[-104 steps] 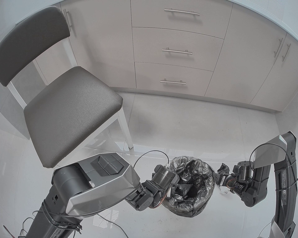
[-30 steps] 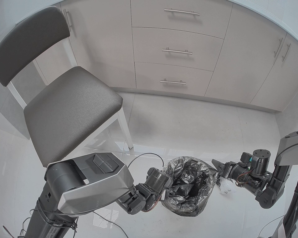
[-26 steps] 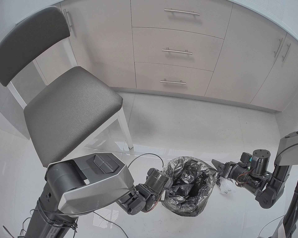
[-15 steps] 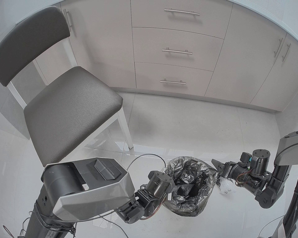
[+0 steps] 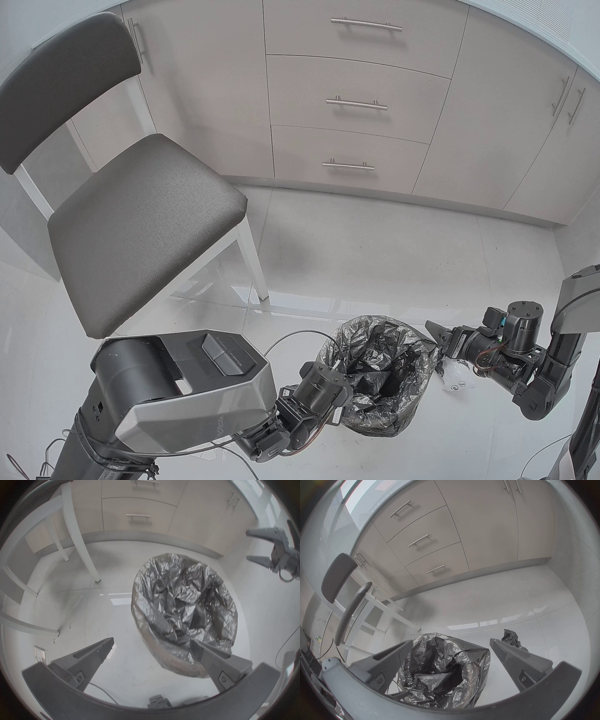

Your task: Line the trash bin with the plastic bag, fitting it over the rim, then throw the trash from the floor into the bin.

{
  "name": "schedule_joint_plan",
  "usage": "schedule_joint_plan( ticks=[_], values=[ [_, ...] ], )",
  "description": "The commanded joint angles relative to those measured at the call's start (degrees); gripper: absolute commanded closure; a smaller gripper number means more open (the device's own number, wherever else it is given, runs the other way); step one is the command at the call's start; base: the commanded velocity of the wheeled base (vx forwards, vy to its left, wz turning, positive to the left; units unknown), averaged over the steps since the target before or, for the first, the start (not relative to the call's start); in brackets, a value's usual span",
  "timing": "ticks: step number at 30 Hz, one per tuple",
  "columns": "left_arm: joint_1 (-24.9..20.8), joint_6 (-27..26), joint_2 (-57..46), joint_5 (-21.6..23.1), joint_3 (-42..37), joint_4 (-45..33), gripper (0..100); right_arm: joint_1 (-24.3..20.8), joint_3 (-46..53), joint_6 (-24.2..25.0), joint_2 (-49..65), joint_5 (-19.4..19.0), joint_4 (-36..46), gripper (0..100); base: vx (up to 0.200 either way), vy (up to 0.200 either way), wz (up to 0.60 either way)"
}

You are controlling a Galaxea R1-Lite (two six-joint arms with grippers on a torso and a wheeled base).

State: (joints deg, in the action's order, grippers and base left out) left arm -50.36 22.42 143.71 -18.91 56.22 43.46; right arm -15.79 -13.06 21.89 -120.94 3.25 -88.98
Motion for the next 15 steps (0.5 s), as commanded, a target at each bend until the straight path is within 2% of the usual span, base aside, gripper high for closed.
schedule_joint_plan(
  ticks=[1,8,15],
  values=[
    [-0.9,-0.4,0.2,0.0,-0.5,-0.7,0,0.0,0.0,0.0,0.0,0.0,-1.0,0,0.000,0.000,0.00],
    [-2.0,-3.2,-0.3,2.8,-2.8,-0.1,0,0.1,-0.1,0.1,-0.1,0.0,-1.0,0,0.000,0.000,0.00],
    [-2.1,-3.7,-0.4,3.3,-3.5,-0.1,0,0.1,-0.3,0.7,-0.1,0.1,-1.0,0,0.000,0.000,0.00]
  ],
)
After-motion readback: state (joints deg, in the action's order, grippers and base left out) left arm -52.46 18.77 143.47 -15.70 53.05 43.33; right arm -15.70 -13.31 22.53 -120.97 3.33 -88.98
